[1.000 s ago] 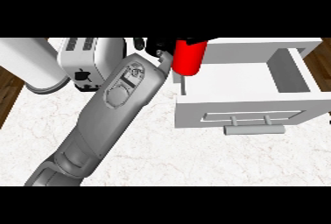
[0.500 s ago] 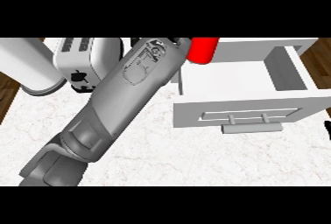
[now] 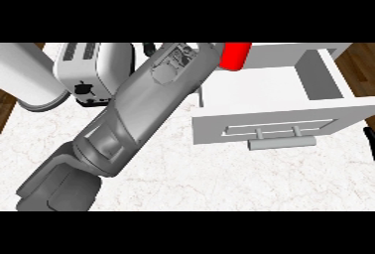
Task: Pick up the can, place it into the drawer and close the drawer
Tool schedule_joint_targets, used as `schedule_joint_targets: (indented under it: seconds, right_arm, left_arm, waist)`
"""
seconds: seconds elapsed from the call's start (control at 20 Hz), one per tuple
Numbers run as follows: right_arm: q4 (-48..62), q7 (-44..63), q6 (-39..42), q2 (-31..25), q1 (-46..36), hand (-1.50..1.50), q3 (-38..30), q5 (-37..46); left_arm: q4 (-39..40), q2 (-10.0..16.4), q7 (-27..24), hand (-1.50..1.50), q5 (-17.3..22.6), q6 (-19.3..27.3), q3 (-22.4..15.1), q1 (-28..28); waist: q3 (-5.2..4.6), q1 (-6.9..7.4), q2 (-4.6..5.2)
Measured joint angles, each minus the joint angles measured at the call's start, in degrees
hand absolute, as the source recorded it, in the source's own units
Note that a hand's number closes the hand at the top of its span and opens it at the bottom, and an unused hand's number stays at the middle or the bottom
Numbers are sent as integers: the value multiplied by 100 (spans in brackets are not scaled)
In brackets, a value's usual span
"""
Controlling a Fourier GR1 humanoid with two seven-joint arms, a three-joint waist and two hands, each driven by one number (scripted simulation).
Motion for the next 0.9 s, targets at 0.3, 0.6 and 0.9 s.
schedule_joint_targets:
  seconds: [0.3, 0.6, 0.9]
  right_arm:
    - [82, 69, -55, -39, -198, -150, -7, 29]
    - [228, 1, -25, -63, -315, -150, 30, 61]
    - [238, 26, -40, -105, -428, -150, 7, 48]
  left_arm:
    - [452, 0, -217, 150, 273, 104, -308, -200]
    - [735, 1, -533, 150, 466, 303, -641, -138]
    - [916, 0, -769, 150, 605, 399, -977, 6]
  waist:
    - [3, -45, 15]
    - [6, -158, 44]
    - [6, -241, 69]
